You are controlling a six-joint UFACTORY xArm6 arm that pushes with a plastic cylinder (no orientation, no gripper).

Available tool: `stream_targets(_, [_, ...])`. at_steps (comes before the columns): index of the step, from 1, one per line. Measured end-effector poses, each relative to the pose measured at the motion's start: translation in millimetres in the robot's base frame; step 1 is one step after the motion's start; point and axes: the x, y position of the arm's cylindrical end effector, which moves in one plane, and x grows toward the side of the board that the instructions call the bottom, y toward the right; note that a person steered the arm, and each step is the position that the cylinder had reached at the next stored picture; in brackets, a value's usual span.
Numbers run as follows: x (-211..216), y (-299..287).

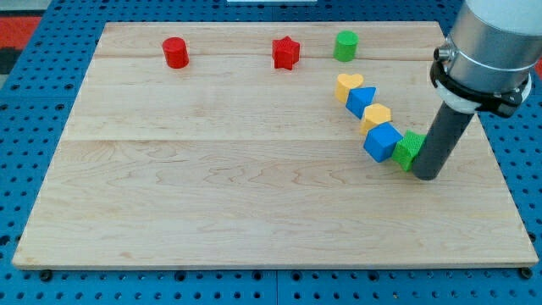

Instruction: Bring the green star at the right side of the blue triangle

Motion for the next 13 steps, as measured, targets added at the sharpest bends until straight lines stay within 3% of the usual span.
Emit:
stream_targets(3, [-89.0,34.1])
stream_targets(4, [-70.1,83.7])
stream_targets(6, [-1.4,38.7])
stream_targets(7, [-4.2,11.3])
stream_targets(12, [-124.3,-4.8])
stream_targets(13, [-129.5,12.1])
